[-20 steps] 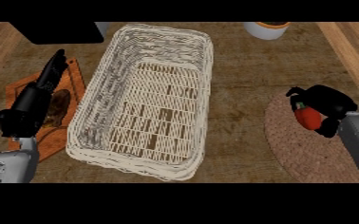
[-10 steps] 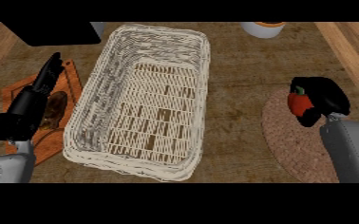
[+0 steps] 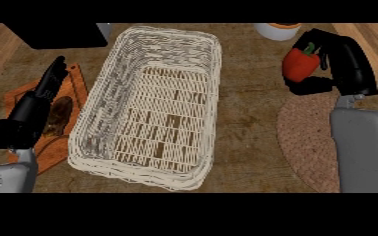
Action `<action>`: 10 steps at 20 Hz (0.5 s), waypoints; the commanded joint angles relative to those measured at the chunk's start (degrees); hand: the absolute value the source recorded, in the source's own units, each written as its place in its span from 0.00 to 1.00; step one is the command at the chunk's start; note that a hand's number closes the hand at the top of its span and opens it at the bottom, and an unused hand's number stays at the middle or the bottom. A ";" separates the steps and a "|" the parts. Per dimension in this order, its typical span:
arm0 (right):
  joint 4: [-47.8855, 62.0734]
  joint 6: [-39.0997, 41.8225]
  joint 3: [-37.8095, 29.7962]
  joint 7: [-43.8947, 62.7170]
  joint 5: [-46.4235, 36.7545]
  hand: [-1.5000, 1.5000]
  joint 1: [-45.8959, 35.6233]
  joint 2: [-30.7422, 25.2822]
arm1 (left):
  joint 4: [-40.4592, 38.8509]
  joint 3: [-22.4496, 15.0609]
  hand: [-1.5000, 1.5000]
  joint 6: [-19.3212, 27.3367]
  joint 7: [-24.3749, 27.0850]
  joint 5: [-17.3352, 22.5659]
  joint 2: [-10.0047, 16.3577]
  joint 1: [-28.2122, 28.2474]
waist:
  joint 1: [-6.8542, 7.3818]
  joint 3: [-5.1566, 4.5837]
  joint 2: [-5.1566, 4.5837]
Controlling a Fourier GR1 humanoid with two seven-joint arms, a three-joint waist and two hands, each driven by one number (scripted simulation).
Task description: Pick the bell pepper from the placemat and place it in the basket
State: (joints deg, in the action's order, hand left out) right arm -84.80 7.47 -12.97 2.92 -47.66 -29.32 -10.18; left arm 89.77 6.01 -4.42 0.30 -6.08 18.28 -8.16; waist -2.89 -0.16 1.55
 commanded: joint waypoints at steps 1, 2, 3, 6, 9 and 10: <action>-15.17 5.89 0.25 8.58 4.65 1.00 -4.14 2.43 | 0.22 -0.27 0.50 -0.88 -1.06 0.01 0.46 -0.66 | 0.62 0.04 -0.38; -18.88 8.69 1.59 11.18 5.63 1.00 -4.70 3.24 | -0.29 -0.61 0.50 0.46 -0.15 -0.60 -0.83 -0.97 | 0.54 0.02 -0.43; -22.11 11.75 1.64 14.63 7.13 1.00 -4.94 3.44 | -0.90 -0.33 0.50 0.50 1.37 -0.57 -0.94 -0.70 | 0.80 0.03 -0.60; -26.72 18.09 3.45 25.36 9.88 1.00 -13.39 5.01 | 0.09 -1.22 0.50 -0.30 2.23 -0.59 -1.30 0.86 | 1.83 -0.02 -0.54; -23.40 20.73 4.75 35.28 11.68 1.00 -23.44 7.63 | -2.36 -1.49 0.50 -1.12 2.76 -0.60 -1.15 -2.66 | 2.65 0.00 -1.15; -27.59 22.20 6.83 40.10 11.53 1.00 -22.98 9.67 | 0.96 -1.87 0.50 0.45 -1.28 -1.78 -1.41 -2.11 | 2.62 0.06 -0.88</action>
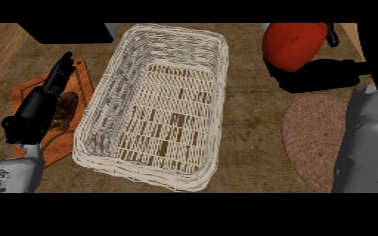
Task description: Pick the bell pepper from the placemat and place it in the basket
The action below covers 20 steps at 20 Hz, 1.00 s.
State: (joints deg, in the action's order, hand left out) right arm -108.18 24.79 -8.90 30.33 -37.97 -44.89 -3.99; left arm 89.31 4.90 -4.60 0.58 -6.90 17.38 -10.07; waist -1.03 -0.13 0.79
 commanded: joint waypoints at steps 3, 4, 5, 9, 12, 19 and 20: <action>0.01 5.80 4.09 20.58 4.11 1.00 -15.90 3.86 | 0.14 -0.44 0.50 -1.08 -0.58 -0.21 0.17 -1.38 | 1.14 0.02 -0.40; 1.60 3.16 7.04 21.19 4.70 1.00 -14.95 3.89 | -0.62 0.01 0.50 -0.75 0.41 0.12 -0.45 -1.13 | 1.37 0.04 -0.56; 5.37 0.16 8.33 22.88 4.09 1.00 -18.55 3.91 | 0.15 -1.06 0.50 -0.95 -0.10 -0.44 -0.70 -1.58 | 1.74 0.04 -0.62; 9.94 -3.69 10.54 27.79 6.45 1.00 -22.33 3.96 | 0.33 -1.83 0.50 0.82 -0.74 -2.21 -2.22 -1.60 | 1.63 0.08 -0.66; 16.63 -8.95 13.75 30.81 8.36 1.00 -27.07 3.97 | -0.07 -0.95 0.50 -0.59 -1.57 -0.65 -1.70 -3.04 | 2.01 0.06 -0.69; 27.08 -9.82 18.05 31.13 14.06 1.00 -26.50 3.98 | 1.25 0.03 0.50 -1.87 -1.76 0.20 -0.88 -2.13 | 2.26 0.08 -0.73; 29.12 -8.83 17.02 32.44 14.15 1.00 -30.54 3.98 | -0.19 0.26 0.50 -1.78 -2.37 -0.57 -0.17 -4.49 | 1.90 0.07 -0.75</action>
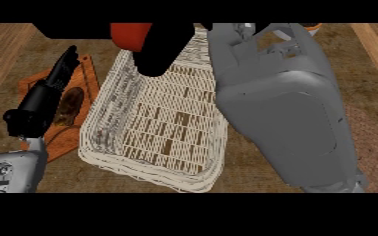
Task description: Pick the bell pepper from the placemat and place it in the basket
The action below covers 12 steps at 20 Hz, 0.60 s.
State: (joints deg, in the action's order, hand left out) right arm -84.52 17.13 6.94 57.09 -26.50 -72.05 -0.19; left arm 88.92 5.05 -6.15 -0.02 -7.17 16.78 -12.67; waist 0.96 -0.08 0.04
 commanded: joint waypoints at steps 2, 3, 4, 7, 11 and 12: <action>4.60 -1.21 4.97 9.02 2.36 1.00 -2.40 0.18 | 2.13 -0.35 0.50 1.32 -4.33 -0.77 -0.86 -1.71 | -0.31 0.04 0.18; 3.55 2.83 5.43 10.07 0.83 1.00 -1.32 0.18 | 0.32 -0.29 0.50 1.44 -0.35 -1.26 -1.15 0.96 | -0.83 0.02 0.24; 4.79 5.70 5.49 8.77 -0.54 1.00 -1.86 -1.34 | 1.39 -0.37 0.50 0.94 0.45 -0.83 -1.13 2.18 | -0.83 0.01 0.28; 9.46 7.21 9.26 6.60 -2.84 1.00 -1.60 -1.89 | 1.10 -1.79 0.50 2.05 0.06 -2.16 -2.51 1.46 | -0.82 -0.01 0.07; 8.89 11.65 10.06 6.06 -2.03 1.00 -2.29 -3.45 | 1.55 -0.50 0.50 1.32 -1.37 -1.58 -1.22 0.51 | -0.98 0.04 0.21; 10.10 13.20 10.54 3.91 -1.33 1.00 -1.90 -4.15 | -0.37 0.48 0.50 1.02 1.05 -1.23 -0.74 1.14 | -0.95 0.01 0.07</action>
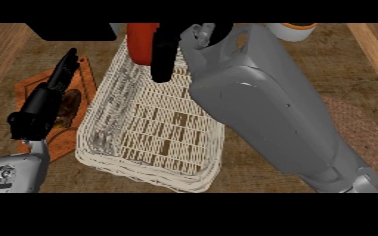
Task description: Pick the bell pepper from the placemat and place it in the basket
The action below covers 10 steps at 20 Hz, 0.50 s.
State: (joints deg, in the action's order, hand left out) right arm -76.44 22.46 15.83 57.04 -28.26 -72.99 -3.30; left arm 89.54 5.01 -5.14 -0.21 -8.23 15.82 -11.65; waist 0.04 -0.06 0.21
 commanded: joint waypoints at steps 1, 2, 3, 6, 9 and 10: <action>3.42 7.64 0.56 6.02 0.90 1.00 -3.08 0.63 | 0.72 -0.41 0.50 0.63 -2.69 -0.55 -0.56 -2.00 | 0.07 0.02 -0.01; 1.79 7.09 0.67 5.20 1.47 0.00 0.45 0.92 | -0.16 -0.45 0.50 0.20 0.68 -0.90 -0.44 0.44 | -0.06 0.02 -0.03; -1.62 5.68 1.41 9.42 2.77 0.00 1.17 3.14 | 0.51 1.85 0.50 -3.18 -0.13 2.36 2.04 0.59 | -0.03 0.03 0.15; 0.15 8.03 -3.22 5.62 6.09 0.00 1.26 2.28 | 0.18 2.33 0.50 -2.43 -0.42 1.64 2.06 -0.15 | -0.05 0.04 -0.03; 0.07 4.22 -2.49 2.95 3.92 0.00 4.58 3.21 | 1.35 0.90 0.50 -1.59 -0.85 0.89 0.11 -0.14 | 0.04 0.04 -0.11; -2.27 1.46 -2.12 7.49 6.92 0.00 1.85 3.22 | -0.08 2.08 0.50 -2.06 -0.91 1.40 0.92 -0.52 | 0.15 0.03 -0.03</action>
State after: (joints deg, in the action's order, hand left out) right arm -76.49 25.37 13.31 56.81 -23.62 -70.72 -1.34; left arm 90.50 6.04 -6.56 -0.80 -7.47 16.34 -11.33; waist 0.09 -0.02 0.17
